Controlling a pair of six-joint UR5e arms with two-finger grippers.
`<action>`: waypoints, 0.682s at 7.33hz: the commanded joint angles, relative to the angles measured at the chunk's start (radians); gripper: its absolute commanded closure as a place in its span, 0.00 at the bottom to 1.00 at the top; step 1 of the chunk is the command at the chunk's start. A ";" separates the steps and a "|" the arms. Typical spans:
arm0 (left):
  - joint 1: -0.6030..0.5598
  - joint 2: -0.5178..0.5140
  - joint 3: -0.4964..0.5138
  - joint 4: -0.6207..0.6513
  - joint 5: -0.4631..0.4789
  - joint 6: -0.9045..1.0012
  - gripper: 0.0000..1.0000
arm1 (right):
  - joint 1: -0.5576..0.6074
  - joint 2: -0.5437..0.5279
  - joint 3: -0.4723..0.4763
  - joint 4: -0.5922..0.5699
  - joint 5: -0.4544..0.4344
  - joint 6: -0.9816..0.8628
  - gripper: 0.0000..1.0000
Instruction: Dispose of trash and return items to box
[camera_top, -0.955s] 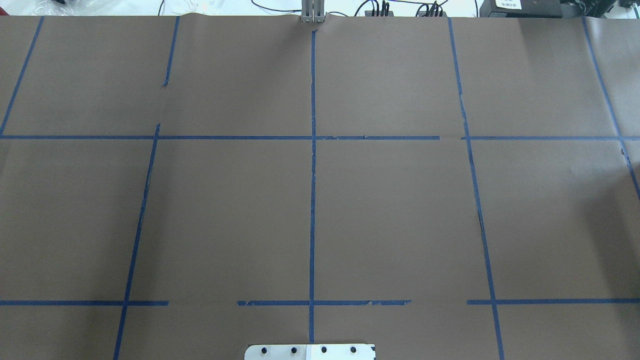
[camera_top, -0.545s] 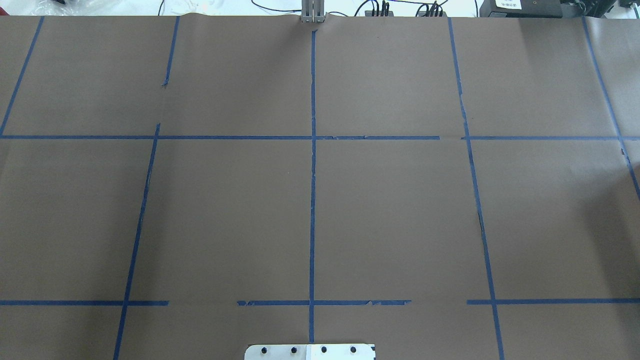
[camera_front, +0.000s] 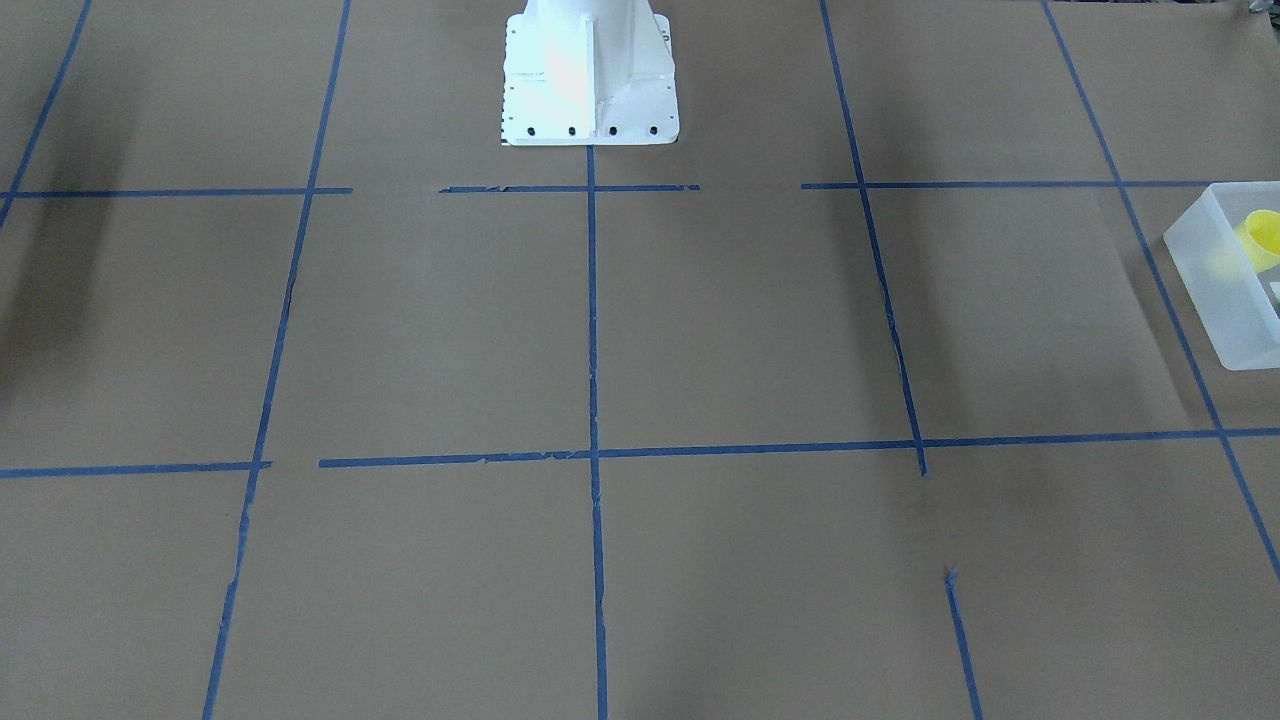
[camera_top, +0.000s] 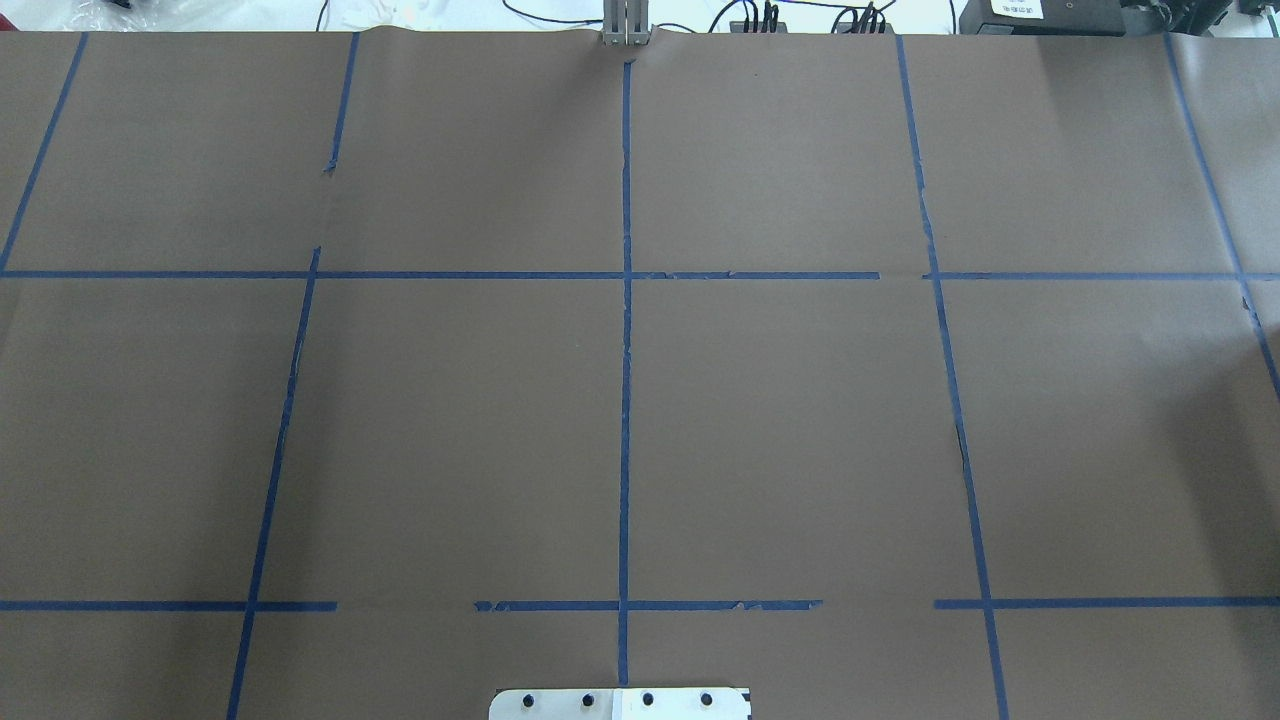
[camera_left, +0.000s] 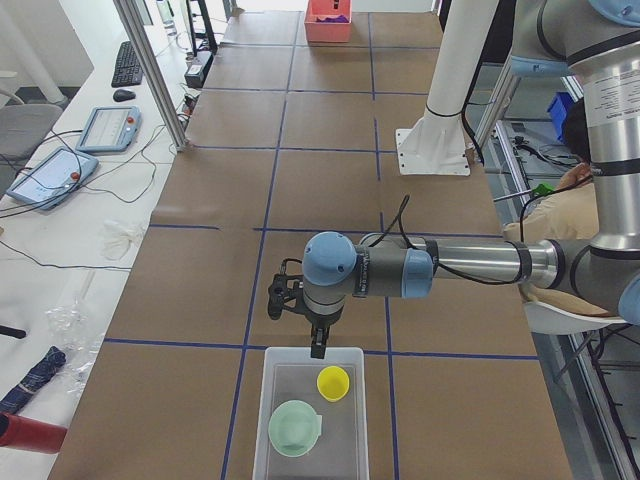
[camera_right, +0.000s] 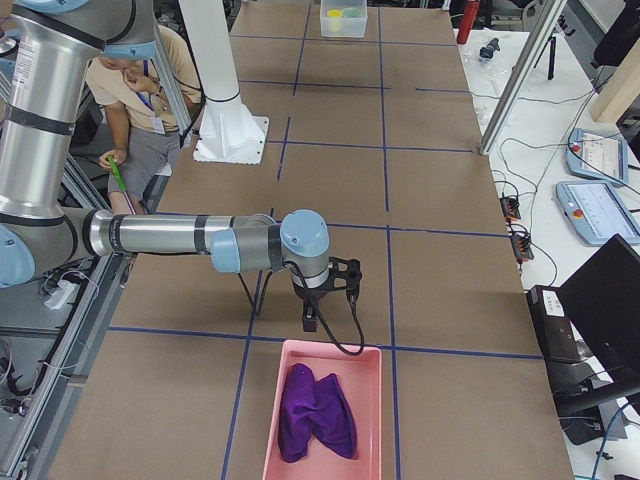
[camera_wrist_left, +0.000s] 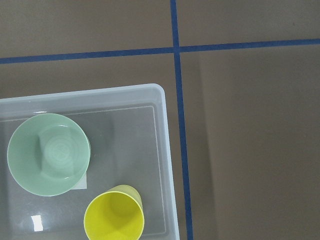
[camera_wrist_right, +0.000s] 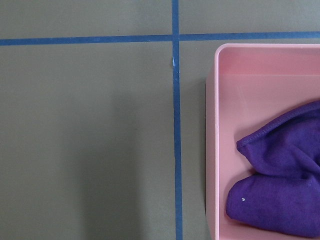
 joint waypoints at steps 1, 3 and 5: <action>-0.002 0.003 0.000 0.000 0.001 0.000 0.00 | 0.000 -0.002 -0.003 0.003 0.000 -0.002 0.00; -0.003 0.006 -0.002 0.000 0.001 0.000 0.00 | 0.000 -0.003 -0.003 0.006 0.000 0.000 0.00; -0.005 0.010 -0.013 0.000 0.002 0.000 0.00 | 0.000 -0.003 -0.003 0.007 0.000 -0.002 0.00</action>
